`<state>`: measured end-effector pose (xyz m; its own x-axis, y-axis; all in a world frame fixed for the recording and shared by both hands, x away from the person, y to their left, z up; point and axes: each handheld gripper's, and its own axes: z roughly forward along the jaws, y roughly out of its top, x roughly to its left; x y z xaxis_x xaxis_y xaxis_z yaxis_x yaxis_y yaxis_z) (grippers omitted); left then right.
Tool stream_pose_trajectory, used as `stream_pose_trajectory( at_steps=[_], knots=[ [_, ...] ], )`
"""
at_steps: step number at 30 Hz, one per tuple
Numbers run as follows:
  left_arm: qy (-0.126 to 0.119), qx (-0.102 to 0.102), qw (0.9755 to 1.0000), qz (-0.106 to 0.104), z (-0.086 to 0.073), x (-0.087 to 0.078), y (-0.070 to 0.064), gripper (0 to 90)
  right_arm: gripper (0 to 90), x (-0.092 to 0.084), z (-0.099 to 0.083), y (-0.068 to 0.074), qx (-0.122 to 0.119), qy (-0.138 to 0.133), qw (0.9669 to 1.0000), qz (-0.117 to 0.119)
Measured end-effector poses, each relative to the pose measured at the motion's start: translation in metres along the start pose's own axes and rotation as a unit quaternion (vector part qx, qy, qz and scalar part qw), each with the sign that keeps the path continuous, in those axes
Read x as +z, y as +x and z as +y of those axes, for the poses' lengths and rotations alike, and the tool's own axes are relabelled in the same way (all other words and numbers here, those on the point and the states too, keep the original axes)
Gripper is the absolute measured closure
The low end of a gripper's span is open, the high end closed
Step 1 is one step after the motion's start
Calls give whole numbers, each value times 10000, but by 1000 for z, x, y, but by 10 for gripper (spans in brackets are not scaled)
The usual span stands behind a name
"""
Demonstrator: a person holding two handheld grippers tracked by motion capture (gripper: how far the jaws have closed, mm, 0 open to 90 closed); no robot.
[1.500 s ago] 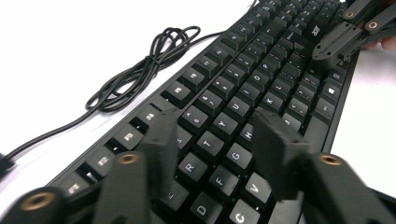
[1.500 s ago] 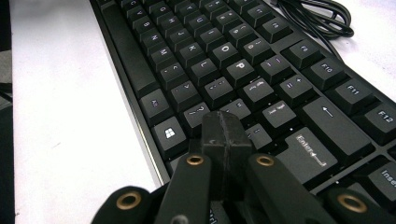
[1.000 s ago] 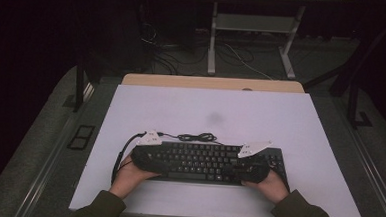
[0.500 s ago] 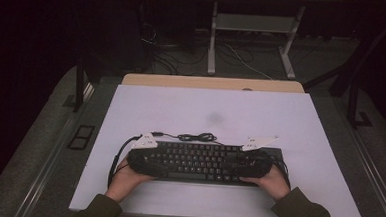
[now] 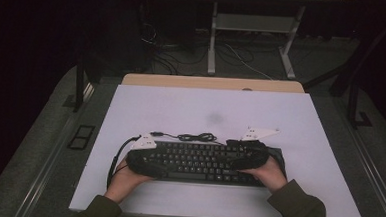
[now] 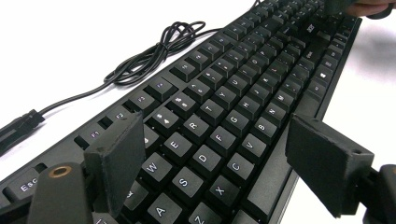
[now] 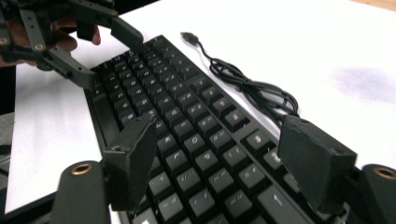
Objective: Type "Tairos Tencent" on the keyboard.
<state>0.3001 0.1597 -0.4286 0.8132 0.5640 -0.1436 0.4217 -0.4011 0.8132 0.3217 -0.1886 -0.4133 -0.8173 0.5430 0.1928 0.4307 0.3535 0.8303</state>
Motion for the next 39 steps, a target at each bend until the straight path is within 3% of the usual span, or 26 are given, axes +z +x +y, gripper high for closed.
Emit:
stream_pose_trajectory(
  at_steps=[8,17,34,39],
  knots=[
    [-9,30,10000,46,-1,-1,1,206,244,9,6,0,-40,-82,10000,29],
    [-34,67,9999,138,-4,-6,4,302,237,12,4,1,-83,-68,9999,12],
    [61,25,9997,217,-10,-16,17,695,214,14,3,1,-89,-30,10000,2],
    [132,32,9998,139,-10,-17,19,818,209,14,3,2,-99,-32,9999,8]
  ],
)
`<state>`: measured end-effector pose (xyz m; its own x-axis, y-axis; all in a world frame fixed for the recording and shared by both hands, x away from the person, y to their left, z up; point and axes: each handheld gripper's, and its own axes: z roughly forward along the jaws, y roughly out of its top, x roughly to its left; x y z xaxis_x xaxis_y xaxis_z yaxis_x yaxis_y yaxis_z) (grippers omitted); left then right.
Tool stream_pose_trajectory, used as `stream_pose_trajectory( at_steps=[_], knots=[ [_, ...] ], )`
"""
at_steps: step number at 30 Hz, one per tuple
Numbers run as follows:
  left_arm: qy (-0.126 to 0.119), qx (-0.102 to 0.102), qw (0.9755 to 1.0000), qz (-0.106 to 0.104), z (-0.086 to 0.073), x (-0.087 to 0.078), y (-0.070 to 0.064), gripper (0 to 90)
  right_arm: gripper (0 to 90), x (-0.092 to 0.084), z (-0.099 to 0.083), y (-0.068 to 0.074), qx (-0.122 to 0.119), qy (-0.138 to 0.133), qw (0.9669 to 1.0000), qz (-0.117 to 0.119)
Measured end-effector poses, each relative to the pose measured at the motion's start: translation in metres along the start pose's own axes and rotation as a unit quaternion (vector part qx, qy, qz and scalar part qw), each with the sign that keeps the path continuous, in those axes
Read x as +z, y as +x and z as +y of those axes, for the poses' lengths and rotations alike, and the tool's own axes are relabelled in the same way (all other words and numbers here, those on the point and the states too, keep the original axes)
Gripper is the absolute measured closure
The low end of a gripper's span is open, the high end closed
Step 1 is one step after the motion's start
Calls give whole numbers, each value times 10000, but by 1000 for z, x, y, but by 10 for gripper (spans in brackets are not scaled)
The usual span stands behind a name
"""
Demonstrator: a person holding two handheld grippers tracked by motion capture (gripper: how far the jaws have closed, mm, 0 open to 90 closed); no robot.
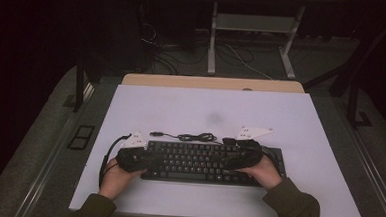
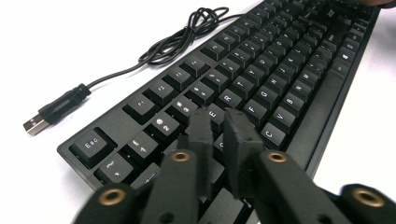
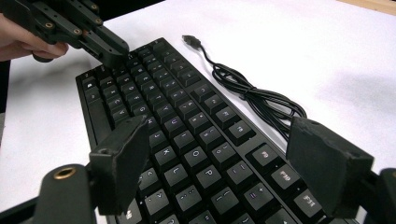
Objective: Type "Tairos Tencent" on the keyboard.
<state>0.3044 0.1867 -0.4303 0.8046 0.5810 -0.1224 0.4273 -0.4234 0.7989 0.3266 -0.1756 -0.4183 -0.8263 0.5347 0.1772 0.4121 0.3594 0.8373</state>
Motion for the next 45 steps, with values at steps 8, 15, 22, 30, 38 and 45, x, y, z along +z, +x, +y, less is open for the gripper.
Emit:
stream_pose_trajectory(
  at_steps=[8,15,22,30,38,45],
  knots=[
    [161,-34,9999,-44,-1,2,1,890,201,0,0,0,-6,-13,10000,-19],
    [216,-57,9997,-13,-3,3,2,890,198,0,0,0,-3,-16,10000,-15],
    [255,-51,9997,-17,-4,5,2,890,198,0,0,-1,7,-29,10000,-20],
    [275,-56,9996,-54,-4,5,3,890,198,0,0,-1,20,-33,10000,-16],
    [322,-77,9994,-83,-5,7,3,891,198,-1,0,-1,15,-48,10000,-29],
    [286,-29,9996,-43,-2,5,1,890,198,-2,0,-1,34,-66,10000,-26]
  ],
)
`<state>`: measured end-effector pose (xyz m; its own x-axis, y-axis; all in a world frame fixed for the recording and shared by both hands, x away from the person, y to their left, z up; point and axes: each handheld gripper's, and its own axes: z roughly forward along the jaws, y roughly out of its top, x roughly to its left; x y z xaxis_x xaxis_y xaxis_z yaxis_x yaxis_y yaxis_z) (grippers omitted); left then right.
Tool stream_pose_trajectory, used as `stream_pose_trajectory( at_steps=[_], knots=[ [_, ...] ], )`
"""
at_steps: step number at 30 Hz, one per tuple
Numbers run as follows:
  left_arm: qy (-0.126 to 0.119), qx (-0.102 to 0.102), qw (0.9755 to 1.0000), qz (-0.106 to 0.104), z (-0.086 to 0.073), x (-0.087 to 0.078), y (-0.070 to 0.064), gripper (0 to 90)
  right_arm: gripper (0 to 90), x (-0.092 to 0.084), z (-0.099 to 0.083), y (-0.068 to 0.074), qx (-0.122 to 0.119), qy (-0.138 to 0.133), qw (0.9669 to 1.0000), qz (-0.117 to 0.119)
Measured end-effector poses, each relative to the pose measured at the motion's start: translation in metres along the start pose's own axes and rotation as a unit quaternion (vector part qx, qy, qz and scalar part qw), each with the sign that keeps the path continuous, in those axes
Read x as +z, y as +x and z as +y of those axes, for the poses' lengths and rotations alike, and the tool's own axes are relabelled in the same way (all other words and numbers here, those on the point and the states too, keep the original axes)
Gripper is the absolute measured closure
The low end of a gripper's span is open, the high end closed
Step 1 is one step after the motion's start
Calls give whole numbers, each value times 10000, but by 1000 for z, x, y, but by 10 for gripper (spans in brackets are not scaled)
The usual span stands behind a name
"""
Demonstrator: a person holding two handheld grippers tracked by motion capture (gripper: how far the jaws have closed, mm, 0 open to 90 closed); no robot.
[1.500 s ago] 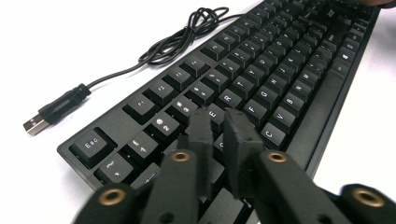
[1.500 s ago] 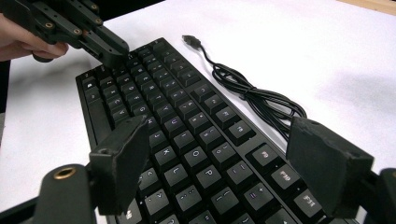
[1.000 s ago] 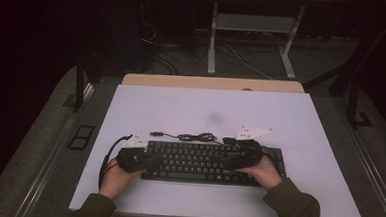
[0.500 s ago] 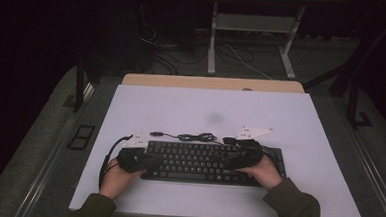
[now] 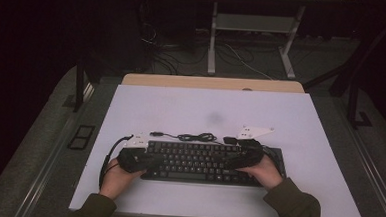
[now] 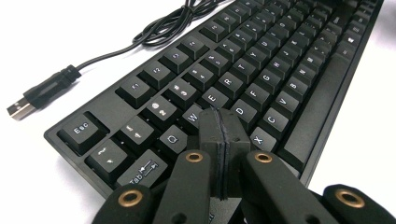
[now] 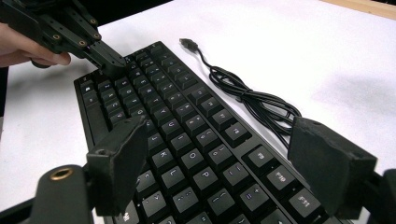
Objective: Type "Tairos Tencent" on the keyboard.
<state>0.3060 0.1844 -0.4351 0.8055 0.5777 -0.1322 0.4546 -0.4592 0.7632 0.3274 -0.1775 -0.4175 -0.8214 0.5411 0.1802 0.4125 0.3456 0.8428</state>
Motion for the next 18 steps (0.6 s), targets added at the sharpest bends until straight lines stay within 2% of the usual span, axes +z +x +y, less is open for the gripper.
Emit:
stream_pose_trajectory(
  at_steps=[9,18],
  knots=[
    [-73,-40,10000,5,1,-1,0,882,198,0,0,-1,0,-12,10000,-9],
    [-102,-82,9999,5,4,0,-4,728,198,0,0,0,41,-22,10000,10]
  ],
)
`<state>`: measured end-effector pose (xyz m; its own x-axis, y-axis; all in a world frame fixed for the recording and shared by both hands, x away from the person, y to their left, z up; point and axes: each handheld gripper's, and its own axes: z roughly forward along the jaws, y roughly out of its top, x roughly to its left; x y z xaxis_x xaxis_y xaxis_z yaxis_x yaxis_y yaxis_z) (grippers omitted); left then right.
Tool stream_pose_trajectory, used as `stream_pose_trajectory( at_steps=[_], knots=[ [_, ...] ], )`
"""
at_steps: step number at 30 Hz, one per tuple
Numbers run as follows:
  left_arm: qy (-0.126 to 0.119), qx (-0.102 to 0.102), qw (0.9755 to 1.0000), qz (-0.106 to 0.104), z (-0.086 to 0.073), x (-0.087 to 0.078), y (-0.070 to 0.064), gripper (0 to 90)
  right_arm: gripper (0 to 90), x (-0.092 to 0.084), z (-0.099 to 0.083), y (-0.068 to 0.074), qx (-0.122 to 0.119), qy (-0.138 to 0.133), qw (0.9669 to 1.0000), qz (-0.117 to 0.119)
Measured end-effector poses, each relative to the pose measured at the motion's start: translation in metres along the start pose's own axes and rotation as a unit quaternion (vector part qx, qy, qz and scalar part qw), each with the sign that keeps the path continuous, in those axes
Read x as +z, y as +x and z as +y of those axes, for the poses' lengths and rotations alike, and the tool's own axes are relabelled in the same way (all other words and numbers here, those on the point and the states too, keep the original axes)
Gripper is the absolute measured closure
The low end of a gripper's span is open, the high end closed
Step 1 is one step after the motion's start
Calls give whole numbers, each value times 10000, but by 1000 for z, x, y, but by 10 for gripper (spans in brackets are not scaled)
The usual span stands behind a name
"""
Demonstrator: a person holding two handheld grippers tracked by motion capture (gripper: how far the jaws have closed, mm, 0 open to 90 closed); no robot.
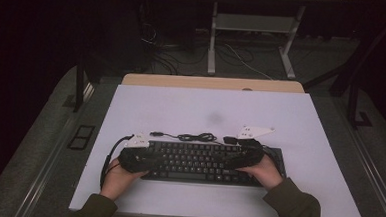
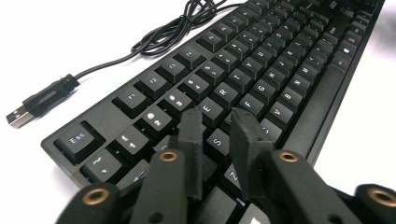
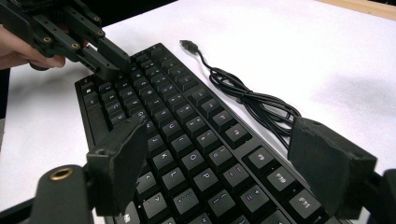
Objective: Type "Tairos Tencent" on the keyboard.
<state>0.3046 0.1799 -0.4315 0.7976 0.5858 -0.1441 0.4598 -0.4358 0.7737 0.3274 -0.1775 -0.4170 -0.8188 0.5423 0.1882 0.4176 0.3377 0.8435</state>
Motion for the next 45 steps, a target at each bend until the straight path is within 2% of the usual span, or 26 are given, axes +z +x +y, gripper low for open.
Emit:
stream_pose_trajectory(
  at_steps=[14,19,22,26,30,36,45],
  knots=[
    [-69,4,10000,49,6,7,-9,365,218,6,10,0,32,-11,9999,108],
    [-103,27,9999,59,7,9,-11,296,233,11,12,2,21,40,9998,172],
    [-112,45,9999,36,7,10,-11,267,274,14,14,3,38,58,9998,190],
    [-133,65,9999,51,8,12,-13,255,356,18,13,5,39,134,9997,197],
    [-191,70,9998,85,9,12,-12,250,480,21,14,4,50,179,9996,230],
    [-293,52,9995,112,10,11,-11,242,659,27,14,7,-92,343,9989,312],
    [-360,28,9993,107,8,12,-11,231,857,41,11,12,-266,664,9965,442]
  ],
)
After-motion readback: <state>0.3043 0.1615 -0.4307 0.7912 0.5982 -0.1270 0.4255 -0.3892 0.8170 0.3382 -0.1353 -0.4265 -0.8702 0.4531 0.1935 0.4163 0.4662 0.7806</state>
